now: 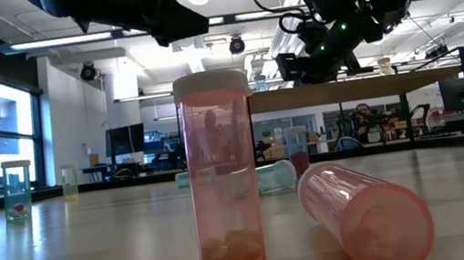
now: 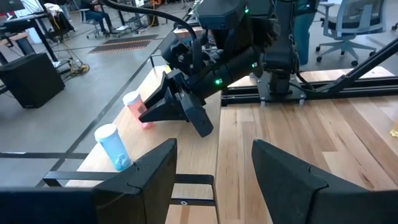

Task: Pick and place medicine bottles onto shelf by color
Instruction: Put the top pink pill bottle on the shelf, then put the top green pill bottle on the shelf

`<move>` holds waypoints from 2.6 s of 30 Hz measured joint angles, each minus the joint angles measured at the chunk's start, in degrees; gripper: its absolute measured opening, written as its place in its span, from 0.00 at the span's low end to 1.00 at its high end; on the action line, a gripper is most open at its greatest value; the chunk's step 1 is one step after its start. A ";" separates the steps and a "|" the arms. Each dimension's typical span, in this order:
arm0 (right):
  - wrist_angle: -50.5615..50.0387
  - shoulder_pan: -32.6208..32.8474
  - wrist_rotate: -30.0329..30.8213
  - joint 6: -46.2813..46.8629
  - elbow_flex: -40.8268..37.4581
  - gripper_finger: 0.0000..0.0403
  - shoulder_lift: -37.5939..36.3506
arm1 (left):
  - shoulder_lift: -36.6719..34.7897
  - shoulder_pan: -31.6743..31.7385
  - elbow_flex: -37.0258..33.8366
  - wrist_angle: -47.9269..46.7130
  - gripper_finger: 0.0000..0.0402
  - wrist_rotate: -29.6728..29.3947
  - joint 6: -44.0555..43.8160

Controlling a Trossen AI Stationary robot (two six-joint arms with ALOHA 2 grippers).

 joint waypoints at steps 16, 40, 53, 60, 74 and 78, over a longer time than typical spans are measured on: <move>-0.83 -0.02 0.08 -0.02 -0.04 0.34 0.11 | 0.02 0.00 0.00 -0.02 0.50 0.02 -0.09; -0.66 0.96 -2.75 -5.29 -0.04 0.39 -7.47 | 0.02 -0.01 0.00 -0.08 0.50 -0.01 -0.55; -9.06 7.11 -8.18 -9.06 -0.04 0.39 -17.02 | 0.02 -0.83 0.04 -10.79 0.50 -0.27 -3.71; -17.96 13.39 -10.61 -7.42 -0.04 0.39 -20.84 | 0.20 -5.11 0.04 -16.84 0.50 -0.25 -8.16; -23.37 21.76 -13.09 -6.45 -0.04 0.39 -21.05 | 0.22 -11.73 0.04 -25.62 0.50 -18.96 -15.66; -23.95 23.02 -13.07 -6.47 -0.04 0.39 -21.05 | 1.06 -11.20 0.04 -26.82 0.50 -20.49 -16.00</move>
